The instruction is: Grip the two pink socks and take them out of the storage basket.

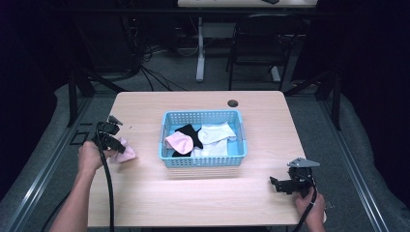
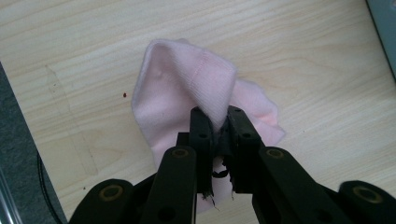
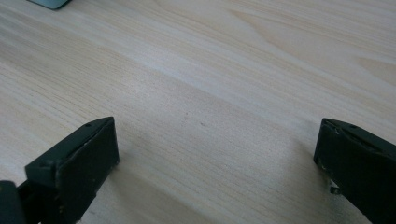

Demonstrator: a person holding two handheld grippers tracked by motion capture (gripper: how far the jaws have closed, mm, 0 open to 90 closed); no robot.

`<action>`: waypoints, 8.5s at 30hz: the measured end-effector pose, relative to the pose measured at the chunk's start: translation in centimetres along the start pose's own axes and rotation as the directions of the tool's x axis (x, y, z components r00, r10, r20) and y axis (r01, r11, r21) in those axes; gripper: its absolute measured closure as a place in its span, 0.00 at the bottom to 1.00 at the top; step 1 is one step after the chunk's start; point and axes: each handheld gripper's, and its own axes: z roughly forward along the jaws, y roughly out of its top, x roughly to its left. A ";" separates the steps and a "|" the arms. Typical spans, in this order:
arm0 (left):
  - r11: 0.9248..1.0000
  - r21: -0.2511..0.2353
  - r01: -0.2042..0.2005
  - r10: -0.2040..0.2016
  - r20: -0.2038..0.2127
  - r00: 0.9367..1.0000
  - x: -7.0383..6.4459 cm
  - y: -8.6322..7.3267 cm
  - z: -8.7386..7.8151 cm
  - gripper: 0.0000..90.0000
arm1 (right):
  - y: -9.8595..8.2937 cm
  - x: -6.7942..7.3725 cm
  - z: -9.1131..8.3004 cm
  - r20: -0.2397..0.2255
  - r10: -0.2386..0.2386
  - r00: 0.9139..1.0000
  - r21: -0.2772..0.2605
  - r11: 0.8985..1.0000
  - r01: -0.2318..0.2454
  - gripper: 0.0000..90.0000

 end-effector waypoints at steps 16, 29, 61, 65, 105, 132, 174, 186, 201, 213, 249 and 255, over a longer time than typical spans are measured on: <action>0.999 0.017 0.030 -0.030 -0.007 1.000 0.4 -0.3 0.1 0.54 | 0.0 0.0 0.0 0.000 0.000 1.000 0.000 1.000 0.000 0.00; 0.995 -0.101 -0.024 0.024 -0.003 1.000 -2.1 0.7 -5.1 0.16 | 0.0 0.0 0.0 0.000 0.000 1.000 0.000 1.000 0.000 0.00; 0.943 -0.158 -0.292 0.300 0.031 0.953 -13.0 7.6 -6.2 0.00 | 0.0 0.0 0.0 0.001 0.000 1.000 0.000 1.000 0.000 0.00; 0.936 -0.157 -0.316 0.328 0.054 0.943 -14.4 8.8 -5.3 0.00 | 0.0 0.0 0.0 0.000 0.000 1.000 0.000 1.000 0.000 0.00; 0.931 0.006 -0.366 0.365 0.061 0.929 -17.3 11.9 5.1 0.30 | 0.0 0.0 0.0 0.001 0.000 1.000 0.000 1.000 0.000 0.00; 0.927 0.061 -0.371 0.371 0.009 0.929 -17.7 11.6 6.7 0.87 | 0.0 0.0 0.0 0.001 0.001 1.000 -0.001 1.000 -0.001 0.00; 0.900 -0.141 -0.412 0.423 0.061 0.904 -18.2 11.8 -4.5 0.87 | 0.0 0.0 0.0 0.001 0.000 1.000 0.000 1.000 0.000 0.00; 0.899 -0.168 -0.403 0.415 0.037 0.909 -16.7 11.1 -7.5 0.87 | 0.0 0.0 0.0 0.000 0.000 1.000 0.000 1.000 0.000 0.00; 0.926 -0.199 -0.321 0.328 0.002 0.945 -11.8 8.1 -10.1 0.87 | 0.0 0.0 0.0 0.000 0.000 1.000 0.000 1.000 0.000 0.00; 0.949 -0.203 -0.241 0.247 0.002 0.969 -8.2 5.7 -10.1 0.87 | 0.0 0.0 0.0 0.000 0.001 1.000 0.000 1.000 -0.001 0.00; 0.991 -0.128 -0.045 0.050 0.039 0.998 -2.9 -1.9 -2.4 0.35 | 0.0 0.0 0.0 0.001 0.000 1.000 -0.001 1.000 0.000 0.00; 0.985 -0.167 -0.052 0.051 -0.009 0.999 -3.2 -4.9 -3.2 0.25 | 0.0 0.0 0.0 0.001 0.001 1.000 -0.001 1.000 -0.001 0.00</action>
